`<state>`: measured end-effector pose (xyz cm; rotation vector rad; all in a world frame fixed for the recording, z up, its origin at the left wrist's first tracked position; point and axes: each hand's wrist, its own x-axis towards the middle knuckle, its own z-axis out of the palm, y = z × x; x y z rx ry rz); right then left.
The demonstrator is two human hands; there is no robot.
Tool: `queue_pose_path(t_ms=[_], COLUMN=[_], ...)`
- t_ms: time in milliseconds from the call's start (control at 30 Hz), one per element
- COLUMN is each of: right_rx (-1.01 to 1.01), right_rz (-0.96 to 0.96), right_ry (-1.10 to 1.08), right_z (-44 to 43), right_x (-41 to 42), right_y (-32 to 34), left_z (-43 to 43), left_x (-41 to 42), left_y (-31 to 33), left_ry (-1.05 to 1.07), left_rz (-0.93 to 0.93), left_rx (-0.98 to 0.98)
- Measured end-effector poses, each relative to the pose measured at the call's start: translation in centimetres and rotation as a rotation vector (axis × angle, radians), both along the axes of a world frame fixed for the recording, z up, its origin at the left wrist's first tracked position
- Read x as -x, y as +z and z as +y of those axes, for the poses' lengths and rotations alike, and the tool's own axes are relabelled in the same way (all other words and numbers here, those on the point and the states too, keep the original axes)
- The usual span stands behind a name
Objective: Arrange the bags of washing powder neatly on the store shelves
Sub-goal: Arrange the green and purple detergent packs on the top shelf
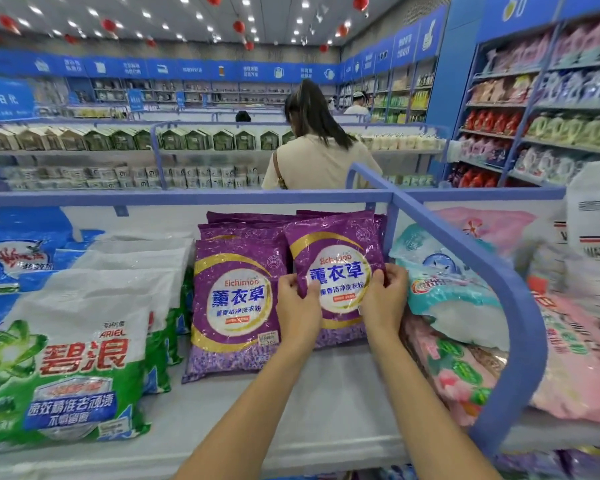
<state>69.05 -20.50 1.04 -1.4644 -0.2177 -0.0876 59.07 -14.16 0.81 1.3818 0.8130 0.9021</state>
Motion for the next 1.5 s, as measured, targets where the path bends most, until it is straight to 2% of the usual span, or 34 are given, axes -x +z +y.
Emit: queue_pose_path(t_ms=[133, 267, 333, 400, 467, 533, 700, 867, 933, 1067, 1133, 1200, 1267, 1333, 1400, 1500], right_rx=[0.215, 0.543, 0.727, 0.815, 0.915, 0.972, 0.996, 0.94, 0.877, 0.685, 0.673, 0.606, 0.549, 0.593, 0.634, 0.556], right_rz=[-0.093, -0.24, -0.335, -0.393, -0.415, -0.42, -0.449, -0.507, -0.521, -0.396, -0.363, -0.22, -0.127, -0.15, -0.162, -0.253], right_ry=[0.099, 0.185, 0.196, 0.167, 0.116, 0.119, 0.115, 0.081, 0.158, 0.445, 0.513, 0.601, 0.71, 0.721, 0.665, 0.534], right_z=[-2.0, -4.9, -6.2, -6.5, -6.1, -5.5, -4.9, -5.3, -5.0, -2.5, -0.7, 1.2, 2.7, 3.7, 3.7, 4.1], right_x=[1.3, 2.7, 3.7, 3.9, 3.6, 3.1, 2.2, 4.5, 6.6, 10.4, 11.5, 12.1, 12.3, 12.3, 13.1, 13.3], right_y=[-2.0, -2.7, -3.4, -3.7, -3.5, -3.3, -3.7, -4.0, -3.7, -2.6, -1.8, -1.3, -1.9, -3.4, -4.2, -4.5], left_z=[0.4, 0.5, 0.6, 0.4, 0.3, 0.3, -0.2, 0.3, 1.2, 5.5, 7.7, 9.0, 9.5, 9.6, 9.5, 9.7], left_x=[0.5, 1.2, 2.4, 3.3, 3.2, 2.7, 2.2, 4.1, 6.7, 11.9, 13.0, 12.9, 12.3, 11.9, 11.8, 11.1], left_y=[-1.5, -1.3, -1.4, -1.5, -1.3, -1.4, -1.7, -1.6, -1.1, -1.6, -2.0, -2.2, -1.9, -1.6, -1.3, -1.0], left_ry=[-0.083, -0.154, -0.268, -0.365, -0.328, -0.279, -0.274, -0.31, -0.193, 0.203, 0.237, 0.194, 0.178, 0.203, 0.247, 0.279], left_rz=[0.026, 0.039, 0.124, 0.243, 0.321, 0.301, 0.174, 0.275, 0.3, 0.396, 0.482, 0.499, 0.423, 0.276, 0.132, -0.003], left_rx=[-0.09, -0.103, -0.181, -0.306, -0.396, -0.427, -0.444, -0.46, -0.467, -0.626, -0.566, -0.491, -0.393, -0.242, -0.151, -0.126])
